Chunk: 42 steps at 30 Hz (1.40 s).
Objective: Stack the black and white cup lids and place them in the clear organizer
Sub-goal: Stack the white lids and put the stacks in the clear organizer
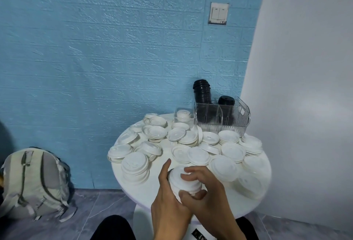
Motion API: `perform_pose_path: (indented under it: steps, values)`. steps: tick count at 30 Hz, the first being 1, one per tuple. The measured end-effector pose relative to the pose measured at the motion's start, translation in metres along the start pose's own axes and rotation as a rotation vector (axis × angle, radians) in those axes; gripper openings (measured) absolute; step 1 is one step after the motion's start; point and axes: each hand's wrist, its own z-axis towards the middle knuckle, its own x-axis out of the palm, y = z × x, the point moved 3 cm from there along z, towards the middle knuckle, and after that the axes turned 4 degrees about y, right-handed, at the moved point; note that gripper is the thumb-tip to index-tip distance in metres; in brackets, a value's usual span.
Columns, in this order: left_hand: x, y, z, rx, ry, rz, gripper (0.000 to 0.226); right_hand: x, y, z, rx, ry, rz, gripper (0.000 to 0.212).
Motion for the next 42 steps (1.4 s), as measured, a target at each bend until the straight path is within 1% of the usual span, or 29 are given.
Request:
perform_pose_path:
  steps: [3, 6, 9, 10, 11, 13, 16, 18, 20, 22, 24, 27, 28, 30, 32, 34, 35, 38, 39, 42]
  values:
    - [0.002, 0.005, 0.002, -0.011, 0.017, 0.016, 0.082, 0.0, 0.003, -0.004, -0.004, -0.002, 0.007, 0.022]
    - [0.005, 0.008, 0.004, 0.008, 0.029, 0.056, 0.07, -0.001, 0.005, -0.006, 0.01, -0.035, 0.035, 0.016]
    - [0.008, 0.007, 0.003, 0.023, -0.015, 0.059, 0.053, -0.003, 0.004, -0.008, -0.005, -0.009, 0.048, 0.013]
    - [0.008, 0.006, 0.002, 0.033, -0.033, 0.062, 0.051, -0.005, 0.003, -0.008, -0.011, 0.004, 0.053, 0.014]
    - [0.008, 0.005, 0.0, 0.045, -0.049, 0.058, 0.052, -0.01, 0.001, -0.009, -0.015, -0.004, 0.053, 0.016]
    - [0.006, 0.004, -0.002, 0.088, -0.078, 0.038, 0.057, -0.024, -0.006, -0.011, -0.035, -0.096, 0.013, 0.02]
    - [0.005, 0.007, -0.002, 0.104, -0.085, 0.014, 0.062, -0.059, -0.025, -0.014, 0.0, -0.337, -0.133, 0.021]
    - [0.005, 0.008, -0.001, 0.101, -0.087, 0.004, 0.063, -0.082, -0.041, -0.017, 0.066, -0.471, -0.23, 0.033]
    - [0.005, 0.008, 0.0, 0.103, -0.099, -0.011, 0.064, -0.096, -0.062, -0.019, 0.162, -0.493, -0.319, 0.052]
    - [0.004, 0.007, -0.001, 0.116, -0.106, -0.022, 0.064, -0.101, -0.082, -0.023, 0.29, -0.451, -0.378, 0.063]
    - [0.004, 0.007, -0.001, 0.127, -0.104, -0.026, 0.064, -0.1, -0.093, -0.026, 0.342, -0.385, -0.425, 0.069]
    - [0.005, 0.01, -0.001, 0.107, -0.095, -0.038, 0.066, -0.104, -0.093, -0.028, 0.332, -0.394, -0.439, 0.066]
    - [0.005, 0.01, -0.001, 0.11, -0.092, -0.037, 0.068, -0.106, -0.091, -0.029, 0.332, -0.425, -0.417, 0.067]
    - [0.005, 0.008, -0.001, 0.129, -0.101, -0.034, 0.069, -0.11, -0.079, -0.032, 0.304, -0.542, -0.34, 0.065]
    - [0.004, 0.006, -0.001, 0.133, -0.107, -0.038, 0.07, -0.106, -0.057, -0.031, 0.217, -0.619, -0.244, 0.064]
    - [0.005, 0.007, -0.001, 0.114, -0.083, -0.031, 0.068, -0.095, -0.034, -0.026, 0.12, -0.598, -0.165, 0.063]
    - [0.005, 0.007, -0.001, 0.106, -0.07, -0.03, 0.067, -0.088, -0.024, -0.023, 0.089, -0.558, -0.101, 0.063]
    - [0.003, 0.005, -0.003, 0.1, -0.055, -0.051, 0.068, -0.057, -0.002, -0.011, 0.042, -0.336, 0.132, 0.063]
    - [0.002, 0.003, -0.003, 0.095, -0.055, -0.056, 0.07, -0.046, 0.003, -0.007, 0.022, -0.274, 0.154, 0.061]
    - [0.0, -0.003, -0.002, 0.069, -0.05, -0.074, 0.075, -0.021, 0.009, 0.0, -0.028, -0.146, 0.115, 0.057]
